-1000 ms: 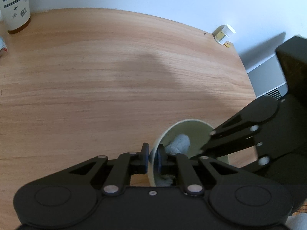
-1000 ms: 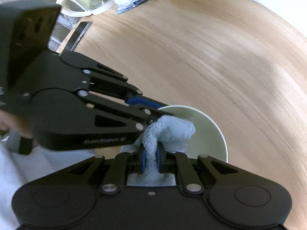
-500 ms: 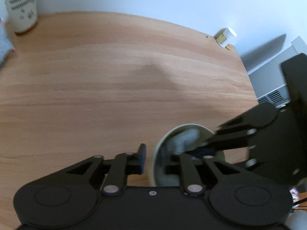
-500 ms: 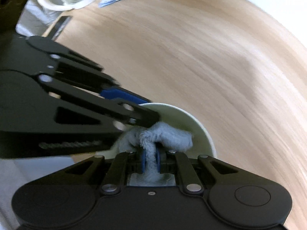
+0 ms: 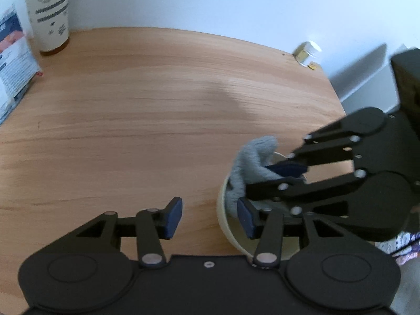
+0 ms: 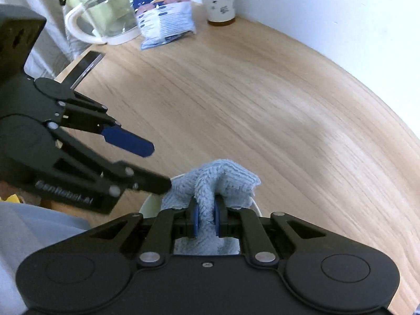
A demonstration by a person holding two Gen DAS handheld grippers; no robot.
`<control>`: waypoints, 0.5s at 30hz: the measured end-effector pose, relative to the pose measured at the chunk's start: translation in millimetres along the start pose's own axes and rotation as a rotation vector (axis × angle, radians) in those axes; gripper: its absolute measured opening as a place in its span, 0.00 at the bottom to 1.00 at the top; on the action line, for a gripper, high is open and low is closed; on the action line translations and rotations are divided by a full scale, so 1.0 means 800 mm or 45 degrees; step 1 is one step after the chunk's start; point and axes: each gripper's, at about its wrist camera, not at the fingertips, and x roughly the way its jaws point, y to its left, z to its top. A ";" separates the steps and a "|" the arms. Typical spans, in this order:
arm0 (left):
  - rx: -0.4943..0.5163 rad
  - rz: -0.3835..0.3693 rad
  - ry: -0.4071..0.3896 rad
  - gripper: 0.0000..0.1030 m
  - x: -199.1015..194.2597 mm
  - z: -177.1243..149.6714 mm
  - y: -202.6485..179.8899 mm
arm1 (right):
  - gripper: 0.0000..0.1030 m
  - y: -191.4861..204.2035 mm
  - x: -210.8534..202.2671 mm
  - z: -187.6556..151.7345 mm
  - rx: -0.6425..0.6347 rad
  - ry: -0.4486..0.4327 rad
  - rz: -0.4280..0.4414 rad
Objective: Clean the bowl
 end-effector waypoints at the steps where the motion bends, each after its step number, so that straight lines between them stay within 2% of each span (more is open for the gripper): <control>1: 0.017 -0.004 0.003 0.34 0.001 0.000 -0.002 | 0.12 -0.004 0.001 0.001 -0.005 0.001 -0.001; 4: 0.062 -0.010 0.010 0.22 0.004 -0.001 -0.007 | 0.12 -0.005 0.014 0.007 -0.005 0.008 -0.005; 11: 0.112 -0.012 0.026 0.14 0.006 -0.006 -0.007 | 0.12 -0.003 0.039 0.008 0.005 0.040 -0.009; 15: 0.117 -0.018 0.031 0.14 0.002 -0.013 -0.002 | 0.12 0.002 0.047 0.009 -0.015 0.067 -0.027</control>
